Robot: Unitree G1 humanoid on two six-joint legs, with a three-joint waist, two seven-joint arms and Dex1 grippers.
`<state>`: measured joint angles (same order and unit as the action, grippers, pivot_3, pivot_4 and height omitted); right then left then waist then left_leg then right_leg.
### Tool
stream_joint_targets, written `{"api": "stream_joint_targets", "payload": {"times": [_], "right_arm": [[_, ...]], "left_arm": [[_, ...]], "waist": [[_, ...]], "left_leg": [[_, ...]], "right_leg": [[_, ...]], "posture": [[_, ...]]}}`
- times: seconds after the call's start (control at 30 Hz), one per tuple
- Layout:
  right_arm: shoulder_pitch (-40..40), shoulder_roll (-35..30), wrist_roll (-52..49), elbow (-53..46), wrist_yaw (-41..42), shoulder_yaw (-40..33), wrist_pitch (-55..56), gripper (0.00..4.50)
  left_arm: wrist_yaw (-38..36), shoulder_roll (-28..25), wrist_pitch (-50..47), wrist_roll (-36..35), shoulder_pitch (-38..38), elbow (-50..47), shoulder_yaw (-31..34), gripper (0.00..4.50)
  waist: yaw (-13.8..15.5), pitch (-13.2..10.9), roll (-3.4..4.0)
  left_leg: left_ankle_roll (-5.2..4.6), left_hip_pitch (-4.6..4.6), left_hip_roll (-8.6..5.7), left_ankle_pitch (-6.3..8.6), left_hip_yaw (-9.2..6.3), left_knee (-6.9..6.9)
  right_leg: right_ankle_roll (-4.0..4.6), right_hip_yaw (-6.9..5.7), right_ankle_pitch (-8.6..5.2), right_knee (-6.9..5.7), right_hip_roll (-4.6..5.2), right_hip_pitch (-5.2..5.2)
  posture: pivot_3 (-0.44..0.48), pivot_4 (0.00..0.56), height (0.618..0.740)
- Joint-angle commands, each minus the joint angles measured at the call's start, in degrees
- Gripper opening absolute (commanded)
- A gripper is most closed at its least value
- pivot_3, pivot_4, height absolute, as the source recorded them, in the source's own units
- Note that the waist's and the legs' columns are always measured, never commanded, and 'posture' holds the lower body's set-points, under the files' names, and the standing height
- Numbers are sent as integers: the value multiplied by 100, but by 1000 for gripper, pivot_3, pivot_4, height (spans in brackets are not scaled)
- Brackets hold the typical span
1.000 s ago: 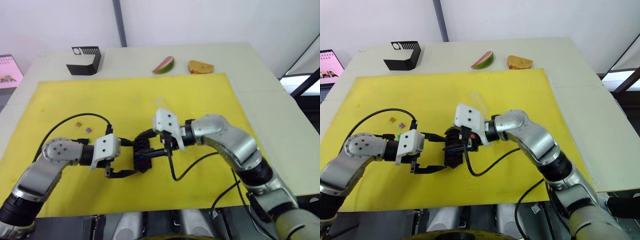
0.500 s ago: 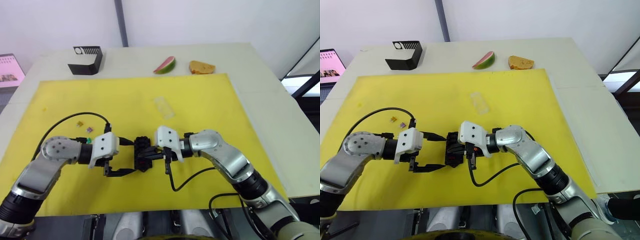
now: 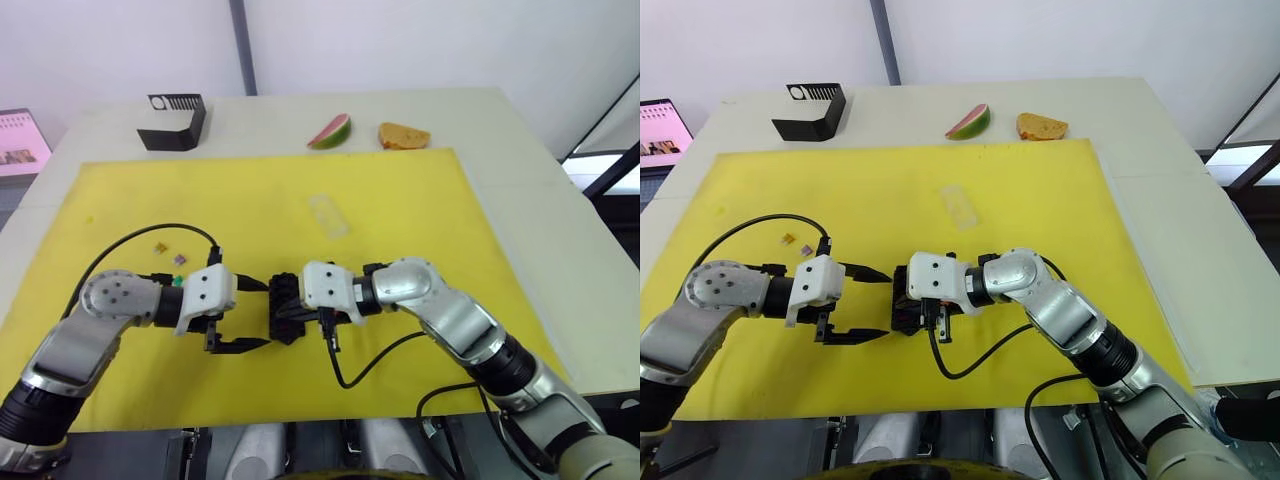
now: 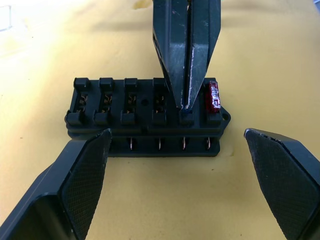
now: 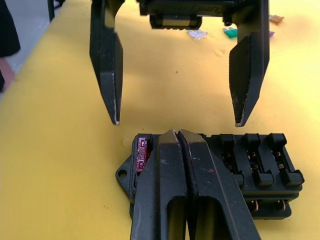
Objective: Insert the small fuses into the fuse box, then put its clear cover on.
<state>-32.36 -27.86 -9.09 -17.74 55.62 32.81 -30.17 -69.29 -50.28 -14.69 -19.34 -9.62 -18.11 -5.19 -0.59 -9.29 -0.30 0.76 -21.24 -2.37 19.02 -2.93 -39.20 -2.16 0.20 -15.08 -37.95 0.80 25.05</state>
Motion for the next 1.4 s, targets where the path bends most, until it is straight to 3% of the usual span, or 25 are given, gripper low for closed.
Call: {"api": "stream_joint_targets", "payload": {"times": [0.03,0.2,0.33,0.57,0.67,0.9,1.07,1.2,1.4], "right_arm": [[143,-190,226,226,52,117,-209,77],[190,12,12,331,-101,-189,-110,77],[296,335,-1266,-366,-75,-1296,-629,77],[882,-485,-2150,-1089,-604,-3297,-1594,77],[1331,-1162,-1981,-848,-593,-3914,-1506,931],[1736,-1940,-1679,372,-749,-4994,-911,4366],[1848,-2218,-1599,927,-701,-5331,-572,4442],[1669,-2175,-1645,926,-761,-5204,-524,4442],[1190,-1980,-1987,265,-596,-4582,-812,4442]], "left_arm": [[11,-22,65,-30,-93,-27,137,4500],[77,42,-50,-164,-133,6,221,4500],[233,74,-608,-800,28,-209,717,4500],[761,1,-1978,-2095,1013,-650,2193,4500],[981,2,-2537,-2470,1562,-296,3063,4500],[973,-10,-3051,-2713,2619,990,4793,4500],[850,-13,-3240,-2766,3210,2031,5760,4500],[1013,-25,-3308,-2701,3196,2192,5706,4500],[1110,-458,-4837,-3450,2471,2271,5369,4500]], "waist": [[0,0,-1],[0,1,-1],[-2,0,-7],[10,0,-7],[7,-1,-6],[-14,-1,-5],[-3,-1,-6],[13,-1,-5],[10,-2,-2]], "left_leg": [[0,0,0,0,0,0],[0,0,0,0,0,0],[0,-8,0,0,-3,-2],[-3,-15,0,2,-4,-1],[-2,-10,0,1,-4,-1],[-1,-7,1,1,-1,0],[-2,-8,1,1,-1,0],[-1,1,1,1,-2,0],[-1,-1,1,1,-3,1]], "right_leg": [[0,0,0,0,0,0],[0,0,0,0,0,0],[0,-2,0,-1,0,6],[0,-1,0,2,1,11],[0,-1,0,1,1,7],[1,-1,-1,0,0,8],[1,-1,-1,3,2,5],[2,-1,-2,3,4,-5],[2,-2,-2,1,6,-3]], "posture": [[0,150,740],[0,150,740],[0,150,740],[0,150,740],[0,150,740],[0,150,740],[0,150,740],[0,150,740],[0,150,740]]}}
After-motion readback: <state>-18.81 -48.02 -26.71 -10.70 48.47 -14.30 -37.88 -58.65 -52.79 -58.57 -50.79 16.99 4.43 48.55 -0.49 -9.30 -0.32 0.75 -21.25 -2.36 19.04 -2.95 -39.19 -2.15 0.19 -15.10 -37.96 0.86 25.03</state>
